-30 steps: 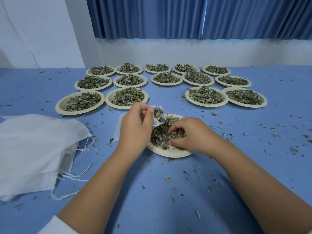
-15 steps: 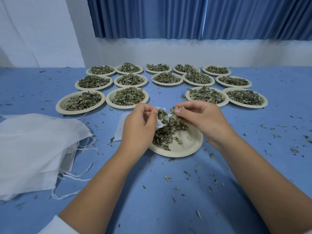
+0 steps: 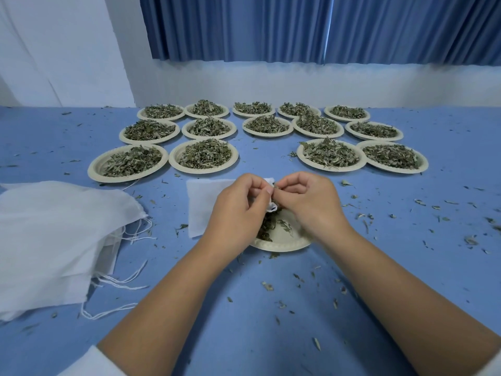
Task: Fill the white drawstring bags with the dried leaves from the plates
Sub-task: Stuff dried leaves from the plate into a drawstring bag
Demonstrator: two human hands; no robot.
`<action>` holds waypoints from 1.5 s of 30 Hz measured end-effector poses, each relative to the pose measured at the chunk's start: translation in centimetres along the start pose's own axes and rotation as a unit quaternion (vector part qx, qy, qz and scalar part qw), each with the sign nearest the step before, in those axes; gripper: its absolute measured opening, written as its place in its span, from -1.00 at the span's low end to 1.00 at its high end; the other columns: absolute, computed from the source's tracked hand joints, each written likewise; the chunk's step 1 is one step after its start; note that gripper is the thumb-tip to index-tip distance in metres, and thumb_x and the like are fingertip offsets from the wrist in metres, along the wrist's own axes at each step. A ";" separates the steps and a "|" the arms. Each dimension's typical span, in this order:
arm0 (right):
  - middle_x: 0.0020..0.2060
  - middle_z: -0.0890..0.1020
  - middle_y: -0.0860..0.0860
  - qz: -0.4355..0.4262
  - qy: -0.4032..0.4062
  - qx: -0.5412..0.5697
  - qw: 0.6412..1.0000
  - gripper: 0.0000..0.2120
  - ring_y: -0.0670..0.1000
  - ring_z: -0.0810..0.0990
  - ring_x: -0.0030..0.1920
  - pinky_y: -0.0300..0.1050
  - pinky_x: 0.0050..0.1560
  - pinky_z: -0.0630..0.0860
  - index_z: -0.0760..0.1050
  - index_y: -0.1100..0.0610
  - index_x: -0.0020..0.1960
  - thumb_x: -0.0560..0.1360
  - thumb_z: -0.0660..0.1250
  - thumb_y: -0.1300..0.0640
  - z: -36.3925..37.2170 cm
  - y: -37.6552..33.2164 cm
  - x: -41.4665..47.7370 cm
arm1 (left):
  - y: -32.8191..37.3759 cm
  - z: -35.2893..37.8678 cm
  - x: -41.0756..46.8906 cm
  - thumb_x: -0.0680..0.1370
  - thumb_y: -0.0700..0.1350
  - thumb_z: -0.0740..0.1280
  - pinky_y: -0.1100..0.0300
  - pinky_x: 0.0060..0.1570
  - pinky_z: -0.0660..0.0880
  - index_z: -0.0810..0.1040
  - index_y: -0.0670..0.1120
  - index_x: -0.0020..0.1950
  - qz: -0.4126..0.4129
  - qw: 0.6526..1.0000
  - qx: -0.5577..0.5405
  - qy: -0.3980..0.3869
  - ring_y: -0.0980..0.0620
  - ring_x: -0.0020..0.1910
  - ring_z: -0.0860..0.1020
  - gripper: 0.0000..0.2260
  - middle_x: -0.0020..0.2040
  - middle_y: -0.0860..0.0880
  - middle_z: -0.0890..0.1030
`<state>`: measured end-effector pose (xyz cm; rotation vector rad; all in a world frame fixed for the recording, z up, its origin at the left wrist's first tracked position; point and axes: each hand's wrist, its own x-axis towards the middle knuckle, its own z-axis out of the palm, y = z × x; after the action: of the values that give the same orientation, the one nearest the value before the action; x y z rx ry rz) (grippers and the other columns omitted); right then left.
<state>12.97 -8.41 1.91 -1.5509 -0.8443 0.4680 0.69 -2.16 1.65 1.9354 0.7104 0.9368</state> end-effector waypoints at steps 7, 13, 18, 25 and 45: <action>-0.16 0.73 -0.13 0.006 -0.097 -0.020 0.995 -0.85 -0.14 0.69 -0.04 -0.17 0.06 0.59 0.69 -0.06 -0.11 0.51 0.39 0.16 0.0 -0.2 -0.1 | -0.3 -0.3 0.4 0.60 -0.11 0.29 0.15 -0.06 0.55 0.52 0.06 -0.09 -0.042 0.997 -0.038 0.047 0.11 -0.17 0.62 -0.90 -0.31 0.20 0.61; -0.28 0.71 -0.04 0.018 -0.084 0.062 0.994 -0.87 -0.09 0.68 -0.24 -0.25 -0.16 0.60 0.65 0.08 -0.14 0.42 0.50 0.29 -0.3 -0.4 -0.1 | 0.4 -0.3 0.3 0.61 -0.10 0.29 0.00 -0.03 0.54 0.53 0.05 -0.09 -0.037 0.997 -0.059 0.041 -0.08 -0.14 0.59 -0.90 -0.25 0.09 0.61; -0.18 0.68 -0.03 0.043 -0.051 0.055 0.996 -0.73 -0.12 0.63 -0.23 -0.33 -0.25 0.54 0.56 0.08 -0.03 0.34 0.58 0.18 -0.1 0.0 0.7 | 0.4 -0.6 0.4 0.61 -0.11 0.28 0.16 -0.05 0.53 0.53 0.00 -0.07 -0.036 0.995 -0.088 0.030 0.17 -0.23 0.56 -0.91 -0.27 0.12 0.61; -0.13 0.73 0.09 0.118 -0.206 0.177 0.955 -0.85 0.00 0.72 -0.07 -0.28 -0.13 0.60 0.71 0.13 -0.16 0.53 0.39 0.24 0.4 -0.3 1.3 | 0.6 -1.5 0.7 0.62 -0.11 0.27 0.07 0.04 0.56 0.55 -0.02 -0.05 -0.044 0.994 -0.102 0.013 0.12 -0.20 0.54 -0.91 -0.22 0.02 0.59; -0.18 0.73 0.09 0.128 -0.171 0.144 0.966 -0.86 -0.03 0.72 -0.13 -0.26 -0.12 0.61 0.62 0.25 -0.05 0.50 0.44 0.16 1.7 -0.8 1.1 | 0.0 -1.5 0.8 0.63 -0.11 0.25 0.39 -0.30 0.44 0.48 0.01 -0.07 -0.003 0.997 0.019 0.079 0.22 -0.27 0.56 -0.91 -0.33 0.10 0.60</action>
<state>12.26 -6.45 2.61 -1.3298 -0.7945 1.0241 -0.11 -0.88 2.42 1.9045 0.8307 1.0888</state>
